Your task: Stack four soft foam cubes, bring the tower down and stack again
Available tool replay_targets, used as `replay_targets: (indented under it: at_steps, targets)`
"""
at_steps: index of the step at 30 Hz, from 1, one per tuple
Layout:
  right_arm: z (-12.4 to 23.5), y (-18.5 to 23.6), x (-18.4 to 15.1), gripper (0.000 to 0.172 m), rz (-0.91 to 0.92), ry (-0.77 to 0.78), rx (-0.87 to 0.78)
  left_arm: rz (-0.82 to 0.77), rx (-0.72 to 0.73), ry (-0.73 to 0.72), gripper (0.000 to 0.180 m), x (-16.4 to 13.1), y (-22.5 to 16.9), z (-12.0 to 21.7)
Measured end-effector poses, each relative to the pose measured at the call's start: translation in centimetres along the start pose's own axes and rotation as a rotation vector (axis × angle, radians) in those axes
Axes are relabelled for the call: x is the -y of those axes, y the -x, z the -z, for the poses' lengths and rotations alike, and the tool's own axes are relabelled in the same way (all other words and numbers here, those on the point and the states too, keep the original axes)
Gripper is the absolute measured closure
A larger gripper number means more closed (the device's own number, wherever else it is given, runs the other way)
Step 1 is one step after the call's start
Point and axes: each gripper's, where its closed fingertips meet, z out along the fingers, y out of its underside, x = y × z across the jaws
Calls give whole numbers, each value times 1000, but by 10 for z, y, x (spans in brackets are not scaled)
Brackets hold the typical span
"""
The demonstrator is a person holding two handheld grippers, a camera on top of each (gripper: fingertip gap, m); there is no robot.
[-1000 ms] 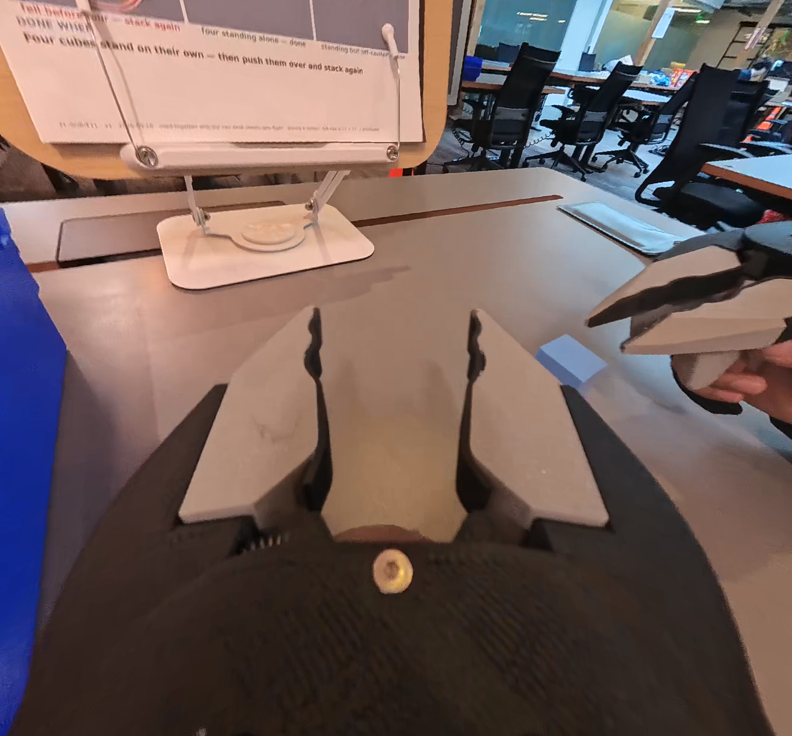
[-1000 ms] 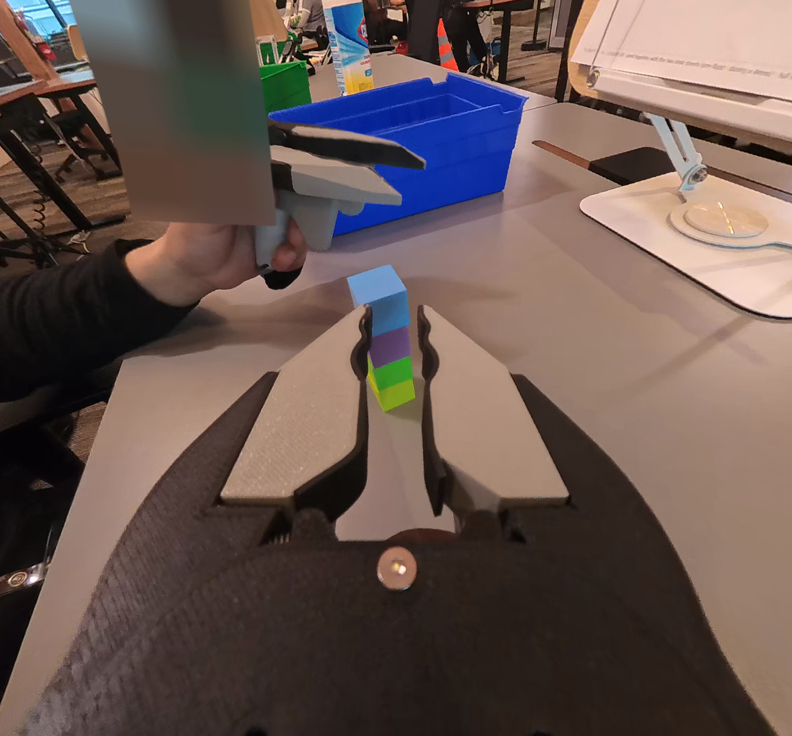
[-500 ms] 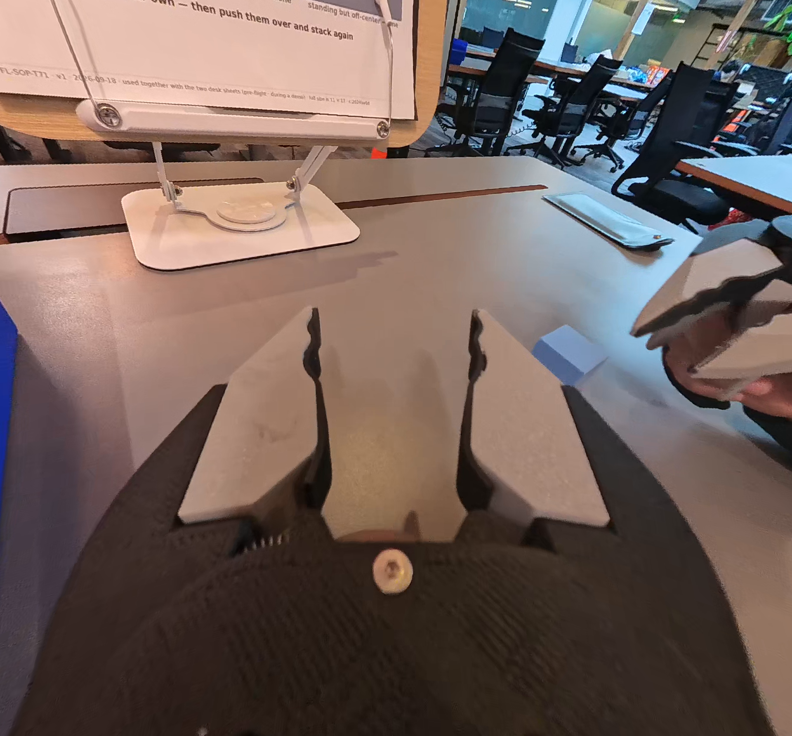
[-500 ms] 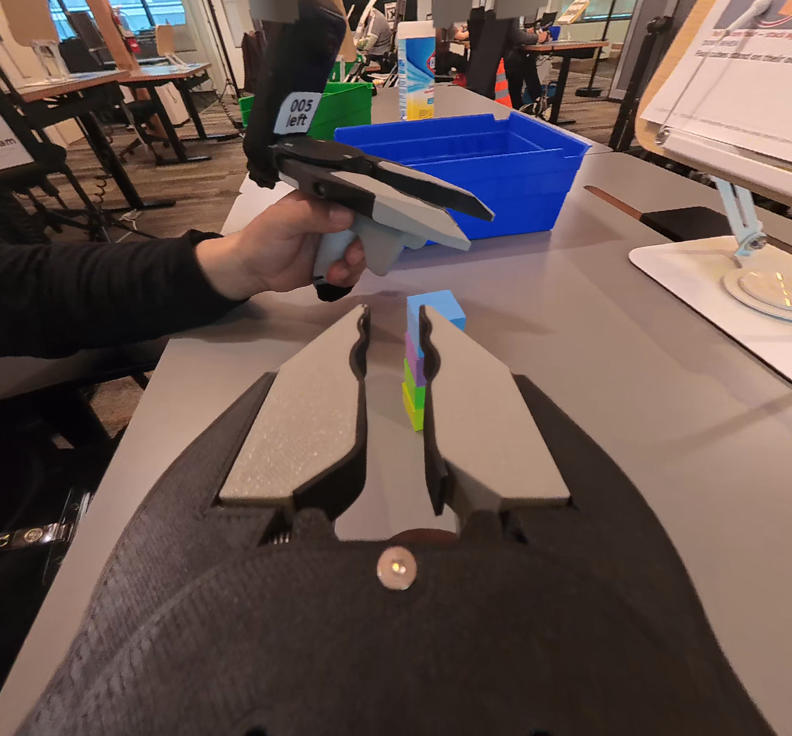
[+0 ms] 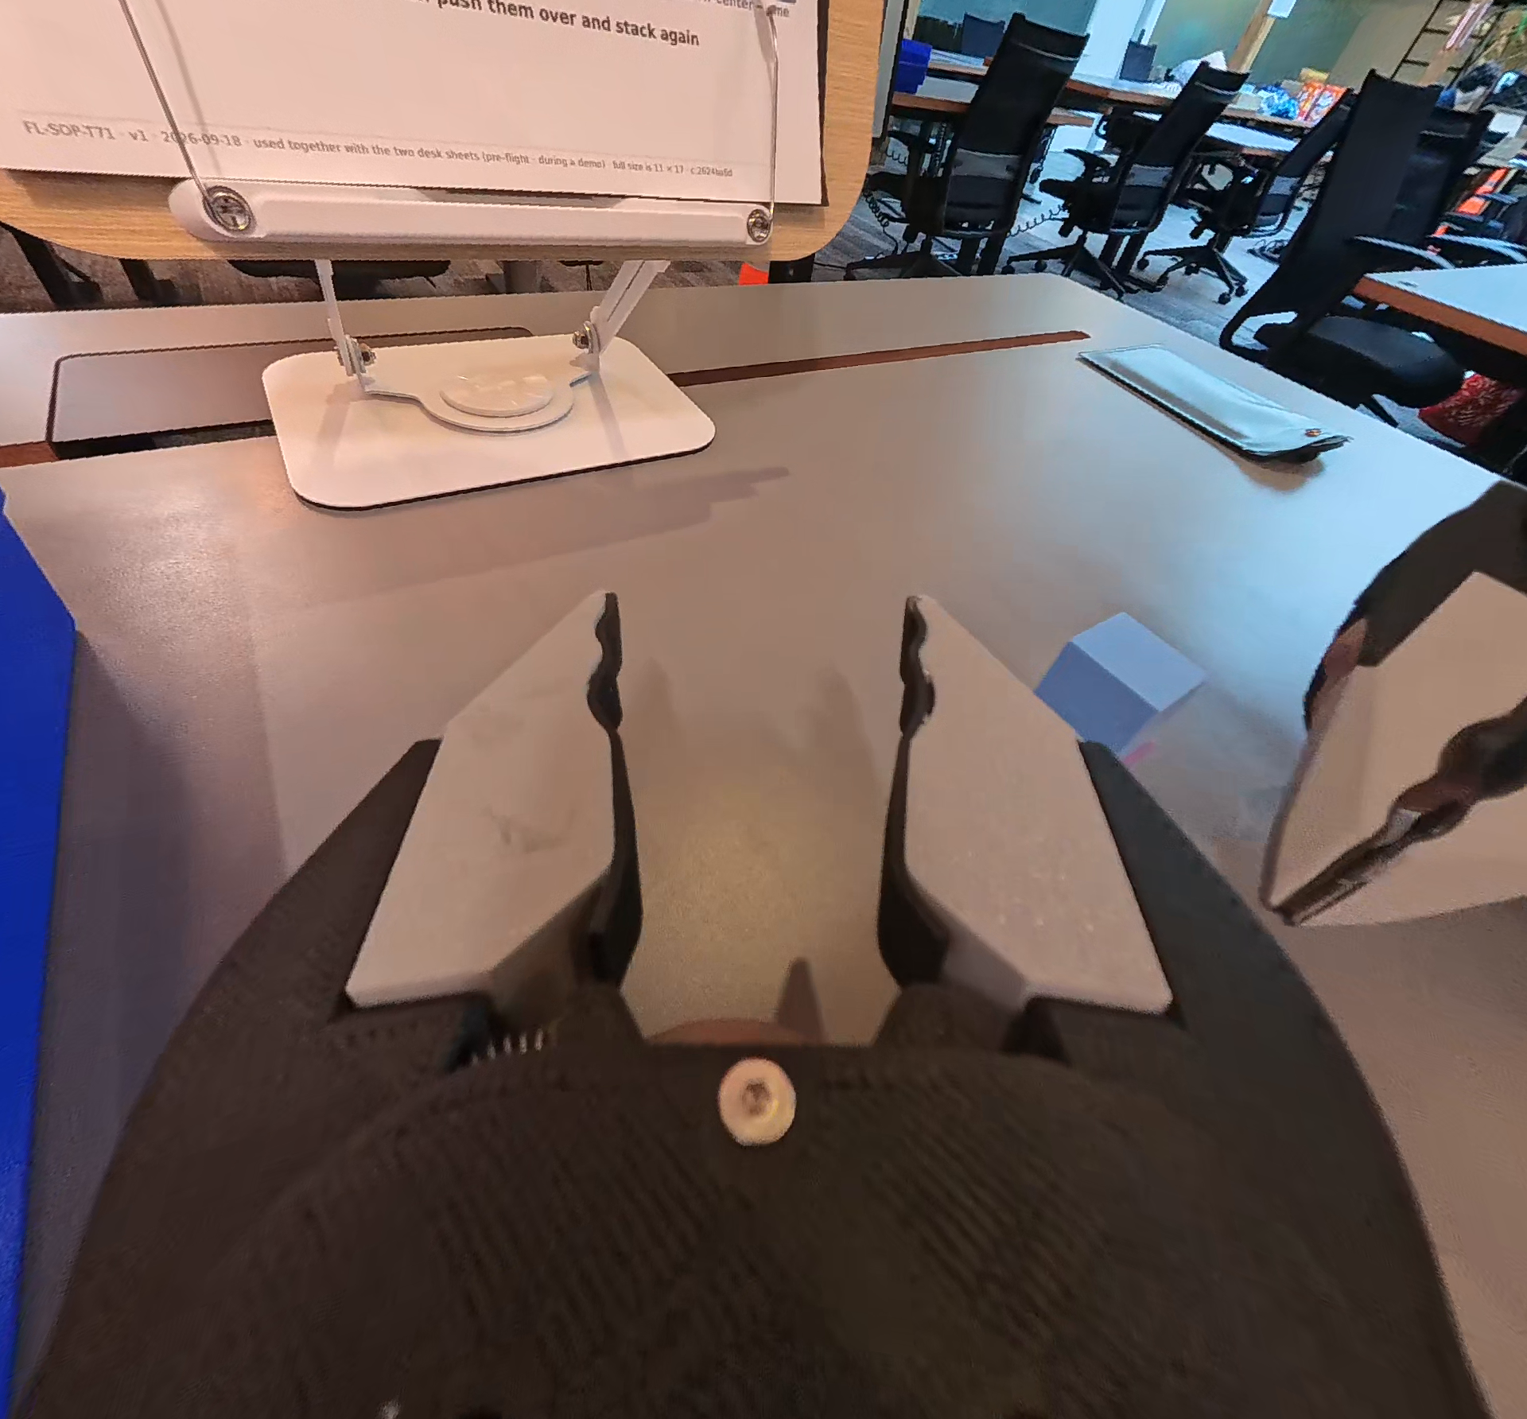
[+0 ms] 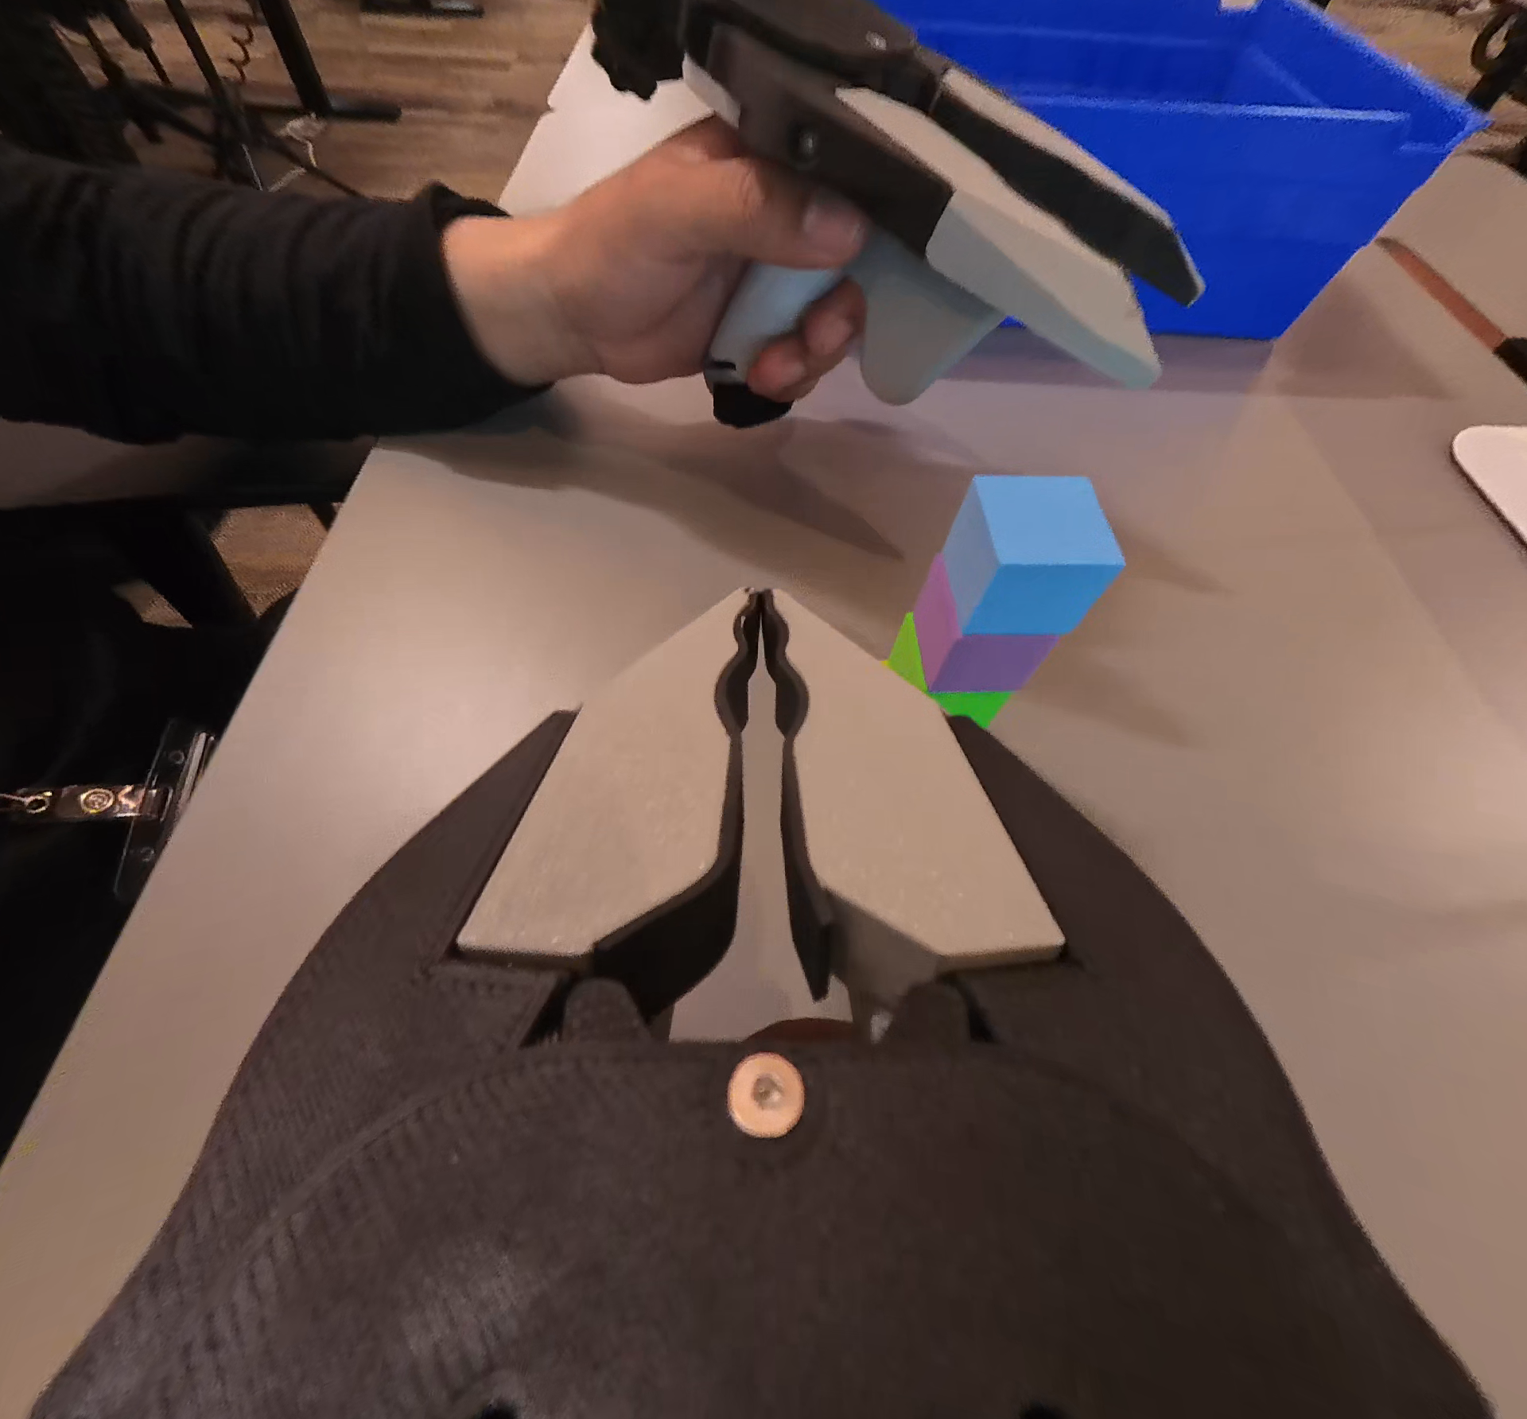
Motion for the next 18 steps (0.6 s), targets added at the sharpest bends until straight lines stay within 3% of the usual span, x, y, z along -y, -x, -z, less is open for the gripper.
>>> replay_targets:
  at_steps: [7, 13, 15, 18]
  targets:
    - [-13, -11, -20, 172, -43, 88, -48, -5, -1, -3, 114, 1, -1, 0]
    - [-27, -38, -41, 172, -102, 182, -191, -2, -3, -4, 114, 1, -2, 0]
    - [-23, -55, -38, 172, -102, 162, -303, -6, -2, -5, 114, 2, -2, 1]
    - [-17, -61, -29, 172, -112, 103, -334, -5, -2, -3, 114, 1, -2, 0]
